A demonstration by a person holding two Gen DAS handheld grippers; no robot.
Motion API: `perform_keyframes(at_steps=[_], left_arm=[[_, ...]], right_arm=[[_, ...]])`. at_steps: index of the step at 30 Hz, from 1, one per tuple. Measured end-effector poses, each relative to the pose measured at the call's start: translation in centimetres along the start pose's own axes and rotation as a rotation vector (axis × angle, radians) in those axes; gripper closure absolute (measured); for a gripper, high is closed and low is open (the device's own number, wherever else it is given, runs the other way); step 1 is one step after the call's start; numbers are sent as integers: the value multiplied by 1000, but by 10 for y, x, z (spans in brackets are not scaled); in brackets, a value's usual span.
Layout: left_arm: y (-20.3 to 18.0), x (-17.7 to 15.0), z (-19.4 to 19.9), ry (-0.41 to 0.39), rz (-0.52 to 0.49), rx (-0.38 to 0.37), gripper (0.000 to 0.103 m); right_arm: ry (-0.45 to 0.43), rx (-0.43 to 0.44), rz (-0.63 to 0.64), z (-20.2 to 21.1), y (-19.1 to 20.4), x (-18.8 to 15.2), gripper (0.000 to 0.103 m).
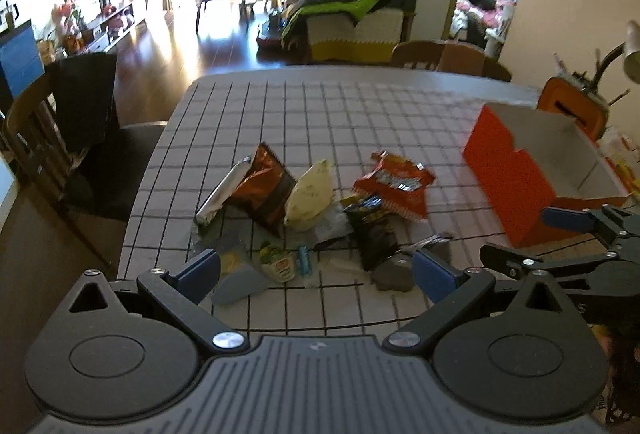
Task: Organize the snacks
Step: 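Grasp the black snack packet with the left gripper while the right grasps a dark wrapped snack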
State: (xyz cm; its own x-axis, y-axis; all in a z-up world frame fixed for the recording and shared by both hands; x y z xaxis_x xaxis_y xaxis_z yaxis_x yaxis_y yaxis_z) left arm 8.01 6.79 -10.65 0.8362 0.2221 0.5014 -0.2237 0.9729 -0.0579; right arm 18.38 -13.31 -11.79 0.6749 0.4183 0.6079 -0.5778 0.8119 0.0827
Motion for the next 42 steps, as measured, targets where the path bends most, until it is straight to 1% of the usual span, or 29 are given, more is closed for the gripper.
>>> perform_keyframes(at_steps=[2,5,8,10,13,14,17,21,24,29,30,31,32,34,36,37,39,40,41,42], left_arm=[[2,1,-11,25,14,3,1],[1,4,-25,57,22,-2,1],[-10,13,-42,73,-17,-3,1],[-20,18,-57,96,-39,-12,1],[-33,25,-86,151,-41,-40,1],[-36,27,-94,164,-38,-45,3],[-43,34,-120,205,-16,-56,8],[-46,42,-149,272,41,-77,14],[-50,47,-165,310,80,-87,16],[-56,54,-179,343,114,-89,17],[-57,54,-181,350,116,-83,19],[-57,53,-183,358,120,-79,25],[-56,53,-186,366,126,-76,28],[-54,53,-189,364,134,-66,29],[-52,54,-188,356,138,-60,34],[-51,54,-188,351,135,-52,40],[-48,54,-186,345,131,-46,46],[-46,54,-185,340,132,-43,52],[-44,54,-185,338,133,-42,56],[-42,54,-183,338,137,-44,62]], right_arm=[[48,17,-1,-19,-4,-4,19],[89,23,11,-40,-7,-8,21],[124,22,35,-62,-7,-10,27],[143,29,57,-75,-7,-11,28],[186,50,99,-92,-5,-13,32],[195,55,119,-95,-5,-13,33],[206,62,159,-102,-7,-11,34],[229,90,143,-109,-14,-11,41],[231,106,113,-116,-17,-7,44],[248,132,79,-127,-15,-8,49],[251,136,78,-128,-14,-9,52],[255,143,77,-129,-13,-10,54],[255,146,74,-130,-12,-10,57],[250,152,64,-131,-11,-9,61],[248,158,56,-131,-10,-9,66],[247,159,50,-131,-10,-9,67],[241,155,42,-131,-10,-9,69],[238,153,44,-130,-9,-9,69],[235,148,45,-130,-9,-10,69],[231,141,44,-129,-9,-10,70]])
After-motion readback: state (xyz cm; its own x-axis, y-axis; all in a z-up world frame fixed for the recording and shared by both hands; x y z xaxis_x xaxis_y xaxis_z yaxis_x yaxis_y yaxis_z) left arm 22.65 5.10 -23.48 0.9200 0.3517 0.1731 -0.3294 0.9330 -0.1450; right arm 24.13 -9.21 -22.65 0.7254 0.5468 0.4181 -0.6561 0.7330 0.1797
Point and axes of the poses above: each gripper's, at about its wrist camera, not at the fingertips, and z roughly against the way its jaws point, y to its left, x to its top, the point moved 10 cm from there along -z, roughly the way its jaws point, and after that the axes turned 12 degrees about y, right-handed, at the moved point
